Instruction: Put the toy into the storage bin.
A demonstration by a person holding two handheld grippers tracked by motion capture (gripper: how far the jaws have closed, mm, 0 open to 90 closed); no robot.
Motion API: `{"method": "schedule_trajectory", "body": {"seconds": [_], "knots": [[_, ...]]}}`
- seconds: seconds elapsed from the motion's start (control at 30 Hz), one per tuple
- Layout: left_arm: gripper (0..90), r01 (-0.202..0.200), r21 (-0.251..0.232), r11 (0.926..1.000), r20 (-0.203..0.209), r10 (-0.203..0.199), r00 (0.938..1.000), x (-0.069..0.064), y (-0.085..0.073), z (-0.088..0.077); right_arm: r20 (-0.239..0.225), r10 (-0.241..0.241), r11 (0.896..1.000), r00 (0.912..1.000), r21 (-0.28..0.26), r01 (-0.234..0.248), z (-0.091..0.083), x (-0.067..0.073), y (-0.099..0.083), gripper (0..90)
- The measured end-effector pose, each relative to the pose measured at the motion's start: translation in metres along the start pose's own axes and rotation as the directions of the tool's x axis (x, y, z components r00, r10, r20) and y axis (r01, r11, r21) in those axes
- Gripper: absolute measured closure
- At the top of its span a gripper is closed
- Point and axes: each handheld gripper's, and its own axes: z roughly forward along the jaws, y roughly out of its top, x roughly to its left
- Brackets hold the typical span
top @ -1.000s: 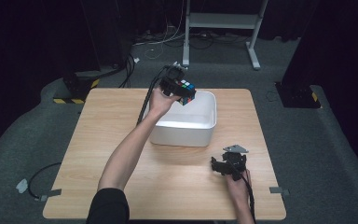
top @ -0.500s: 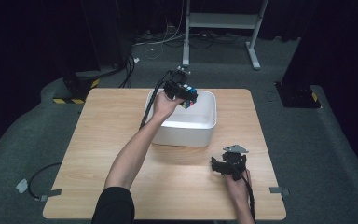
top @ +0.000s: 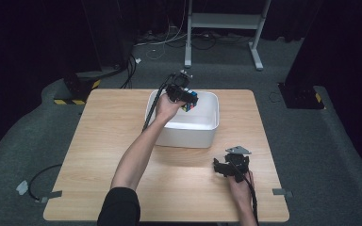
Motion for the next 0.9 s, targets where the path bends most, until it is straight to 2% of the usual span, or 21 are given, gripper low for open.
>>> {"method": "schedule_trajectory", "body": {"seconds": [0.07, 0.17, 0.37, 0.53, 0.67, 0.8, 0.9], "knots": [[33.6, -0.008, 0.013, 0.9999, -0.011, 0.008, 0.9999, 0.000, -0.001, 0.002, 0.000, -0.002, 1.000, 1.0000, 0.000, 0.002, 0.000, 0.000, 0.000, 15.3], [33.6, -0.004, 0.008, 1.0000, -0.007, 0.004, 1.0000, 0.000, -0.002, 0.002, 0.001, -0.003, 1.000, 1.0000, 0.000, 0.003, 0.000, 0.000, 0.000, 15.3], [33.6, -0.016, 0.029, 0.9994, -0.013, 0.017, 0.9998, -0.001, -0.003, 0.005, 0.002, -0.003, 1.000, 1.0000, 0.000, 0.003, 0.000, 0.000, 0.000, 15.4], [33.6, -0.010, 0.052, 0.9986, -0.051, 0.012, 0.9986, 0.001, -0.008, 0.008, 0.002, -0.002, 1.000, 1.0000, 0.000, 0.002, 0.000, 0.000, 0.000, 15.3], [33.6, -0.004, 0.057, 0.9984, -0.048, 0.007, 0.9988, 0.003, -0.011, 0.008, 0.001, 0.000, 1.000, 1.0000, 0.000, 0.000, 0.000, 0.000, 0.000, 15.4], [33.6, 0.002, 0.066, 0.9978, -0.065, 0.002, 0.9979, 0.005, -0.011, 0.008, 0.002, -0.002, 1.000, 1.0000, 0.000, 0.002, 0.000, 0.000, 0.000, 15.3], [33.6, 0.003, 0.070, 0.9975, -0.059, 0.001, 0.9983, 0.003, -0.011, 0.008, 0.002, -0.002, 1.000, 1.0000, 0.000, 0.002, 0.000, 0.000, 0.000, 15.3]]}}
